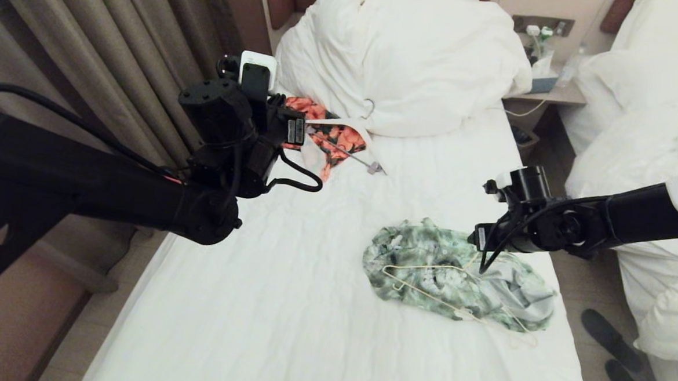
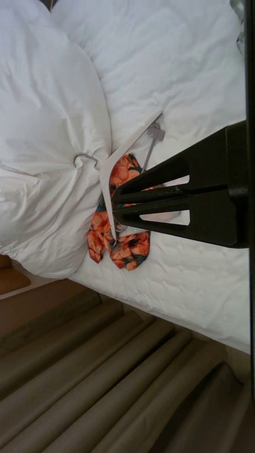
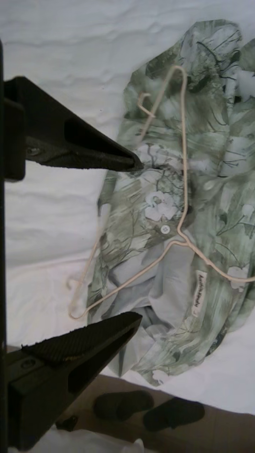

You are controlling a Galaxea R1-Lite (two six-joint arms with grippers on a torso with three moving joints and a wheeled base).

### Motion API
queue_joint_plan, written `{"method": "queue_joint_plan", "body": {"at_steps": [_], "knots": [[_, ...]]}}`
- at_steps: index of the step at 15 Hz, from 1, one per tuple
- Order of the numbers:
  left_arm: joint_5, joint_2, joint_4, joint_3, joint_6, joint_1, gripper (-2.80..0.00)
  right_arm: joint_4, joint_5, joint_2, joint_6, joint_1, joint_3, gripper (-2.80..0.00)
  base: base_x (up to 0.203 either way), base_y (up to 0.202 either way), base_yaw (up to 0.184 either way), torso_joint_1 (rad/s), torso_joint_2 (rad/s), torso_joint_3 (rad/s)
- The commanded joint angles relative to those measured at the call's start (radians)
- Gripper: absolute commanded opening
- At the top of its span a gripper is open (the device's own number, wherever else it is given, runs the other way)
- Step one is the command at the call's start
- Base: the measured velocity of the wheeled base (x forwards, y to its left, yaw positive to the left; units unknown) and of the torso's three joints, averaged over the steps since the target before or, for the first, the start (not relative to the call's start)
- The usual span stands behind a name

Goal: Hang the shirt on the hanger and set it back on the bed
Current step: Place the hanger on the bed

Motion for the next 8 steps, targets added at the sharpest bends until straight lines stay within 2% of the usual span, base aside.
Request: {"method": "queue_joint_plan", "body": {"at_steps": [1, 5, 8], "knots": [[0.003, -0.021, -0.012, 0.019, 0.002, -0.004, -2.8, -0.004, -0.013, -0.027, 0.001, 0.02, 0.025, -2.8, 0.0, 0.0, 0.0, 0.0, 0.0, 0.0], [0.016, -0.145, -0.027, 0.144, 0.002, 0.016, -2.8, 0.001, -0.054, -0.115, 0.005, 0.09, 0.074, -2.8, 0.0, 0.0, 0.0, 0.0, 0.0, 0.0], [0.034, -0.204, -0.031, 0.313, -0.002, 0.073, -2.8, -0.003, -0.071, -0.256, 0.005, 0.137, 0.185, -2.8, 0.0, 0.0, 0.0, 0.0, 0.0, 0.0]]}}
